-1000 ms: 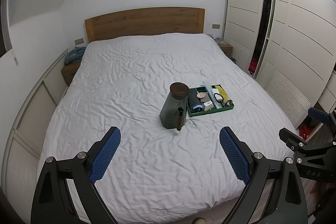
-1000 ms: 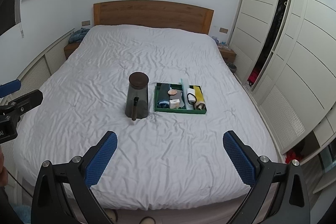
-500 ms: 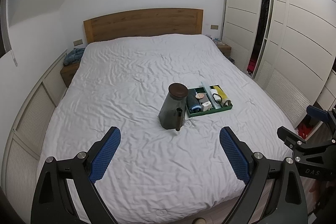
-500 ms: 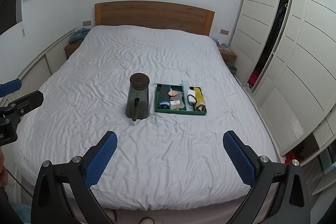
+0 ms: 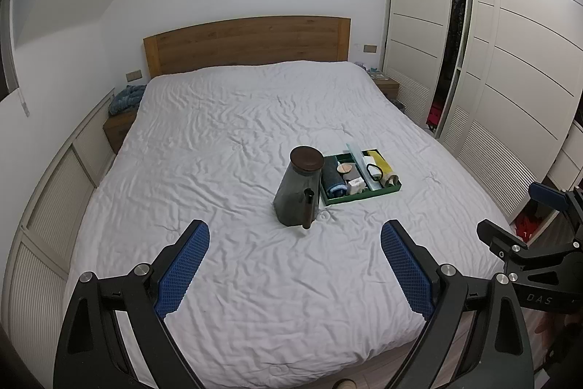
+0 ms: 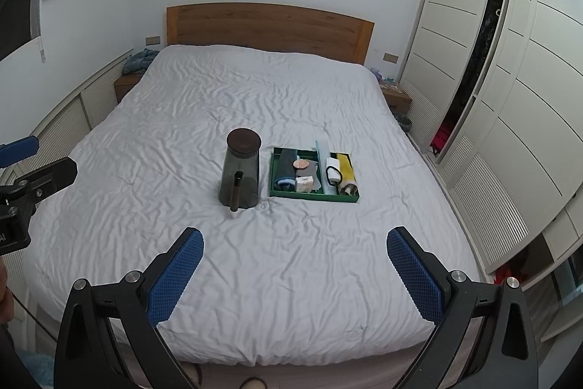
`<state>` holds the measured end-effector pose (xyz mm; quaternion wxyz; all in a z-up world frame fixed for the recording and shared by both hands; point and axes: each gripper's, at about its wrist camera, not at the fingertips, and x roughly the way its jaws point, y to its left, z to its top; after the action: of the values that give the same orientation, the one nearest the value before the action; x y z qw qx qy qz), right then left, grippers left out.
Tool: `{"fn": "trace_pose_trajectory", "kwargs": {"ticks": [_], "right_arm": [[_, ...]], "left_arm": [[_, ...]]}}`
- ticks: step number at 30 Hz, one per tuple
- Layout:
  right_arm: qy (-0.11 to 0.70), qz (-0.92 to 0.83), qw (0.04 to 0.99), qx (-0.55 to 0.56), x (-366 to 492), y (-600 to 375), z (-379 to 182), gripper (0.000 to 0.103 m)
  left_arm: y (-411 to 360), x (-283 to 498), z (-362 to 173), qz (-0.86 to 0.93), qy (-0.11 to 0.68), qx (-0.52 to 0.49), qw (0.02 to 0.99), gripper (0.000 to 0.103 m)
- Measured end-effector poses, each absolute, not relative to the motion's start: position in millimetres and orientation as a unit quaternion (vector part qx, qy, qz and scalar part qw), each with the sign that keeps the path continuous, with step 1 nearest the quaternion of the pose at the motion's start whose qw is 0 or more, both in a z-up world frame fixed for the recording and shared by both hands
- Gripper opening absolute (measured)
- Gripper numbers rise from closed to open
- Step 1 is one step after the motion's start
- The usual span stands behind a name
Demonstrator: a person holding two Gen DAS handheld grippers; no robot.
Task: Organize soft objects
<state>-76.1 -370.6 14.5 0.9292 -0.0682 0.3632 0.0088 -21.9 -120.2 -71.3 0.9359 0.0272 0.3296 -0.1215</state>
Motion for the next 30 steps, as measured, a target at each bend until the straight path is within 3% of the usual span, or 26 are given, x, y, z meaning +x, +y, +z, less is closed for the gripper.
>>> {"fn": "trace_pose_trajectory", "kwargs": {"ticks": [30], "right_arm": [[0.369,0.009,0.927,-0.072,-64,-372,12,0.103]], "left_arm": [[-114,-12,-78,-0.123,0.338,0.025,0.933,0.092]]}}
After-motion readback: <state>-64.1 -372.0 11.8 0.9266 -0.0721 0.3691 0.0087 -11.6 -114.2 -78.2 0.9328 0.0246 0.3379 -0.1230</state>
